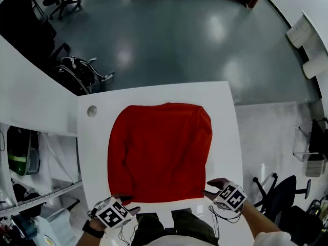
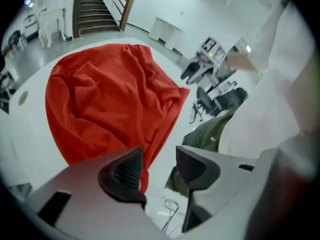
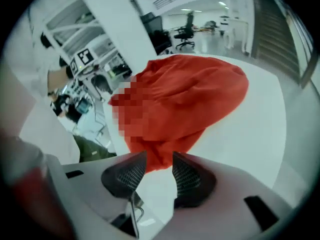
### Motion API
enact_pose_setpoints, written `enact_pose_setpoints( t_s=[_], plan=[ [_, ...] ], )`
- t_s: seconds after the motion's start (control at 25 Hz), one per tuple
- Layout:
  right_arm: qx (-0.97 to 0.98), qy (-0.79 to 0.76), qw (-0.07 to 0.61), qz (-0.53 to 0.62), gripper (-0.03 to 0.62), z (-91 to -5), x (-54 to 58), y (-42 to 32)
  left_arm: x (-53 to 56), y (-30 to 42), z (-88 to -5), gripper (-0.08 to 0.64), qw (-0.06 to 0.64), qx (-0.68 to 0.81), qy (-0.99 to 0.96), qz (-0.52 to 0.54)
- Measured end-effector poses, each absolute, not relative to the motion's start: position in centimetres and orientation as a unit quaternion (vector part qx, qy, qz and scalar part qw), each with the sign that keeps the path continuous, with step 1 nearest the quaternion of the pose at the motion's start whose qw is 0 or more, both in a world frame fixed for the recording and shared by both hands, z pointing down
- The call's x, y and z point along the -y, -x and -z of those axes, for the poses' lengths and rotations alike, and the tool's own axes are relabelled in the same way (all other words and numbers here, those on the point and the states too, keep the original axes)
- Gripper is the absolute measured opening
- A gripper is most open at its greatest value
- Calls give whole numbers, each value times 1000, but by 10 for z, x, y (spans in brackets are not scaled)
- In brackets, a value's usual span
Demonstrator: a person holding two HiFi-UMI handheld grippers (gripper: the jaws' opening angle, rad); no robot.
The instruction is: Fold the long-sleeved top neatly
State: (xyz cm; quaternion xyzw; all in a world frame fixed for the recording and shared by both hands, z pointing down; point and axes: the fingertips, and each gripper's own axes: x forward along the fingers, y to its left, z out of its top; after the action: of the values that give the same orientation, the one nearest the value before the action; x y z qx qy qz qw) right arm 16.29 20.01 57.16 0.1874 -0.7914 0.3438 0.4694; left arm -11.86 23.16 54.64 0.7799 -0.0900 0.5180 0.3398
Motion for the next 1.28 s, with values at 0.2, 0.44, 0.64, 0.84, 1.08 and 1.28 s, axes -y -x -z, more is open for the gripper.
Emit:
enact_pose_setpoints(
  t_s=[0.2,0.44,0.64,0.84,1.08,1.28],
  plan=[
    [782,-314,372,-388,168,-542,-68,-225,-77,167,-509,216,355,199,-823,-396],
    [776,-362,362,-369,149,-542,91,-236,97,198,-527,218,330,305,-799,-401],
    [780,-352,355,-377,149,-556,144,-206,145,184,-547,224,343,300,-791,-409],
    [775,-331,390,-371,146,-576,151,-193,150,178,-566,229,350,281,-786,-426],
    [776,-325,399,-365,141,-577,148,-200,133,180,-570,227,353,262,-791,-425],
    [774,-330,393,-370,135,-580,157,-201,143,193,-579,227,372,294,-777,-414]
  ],
)
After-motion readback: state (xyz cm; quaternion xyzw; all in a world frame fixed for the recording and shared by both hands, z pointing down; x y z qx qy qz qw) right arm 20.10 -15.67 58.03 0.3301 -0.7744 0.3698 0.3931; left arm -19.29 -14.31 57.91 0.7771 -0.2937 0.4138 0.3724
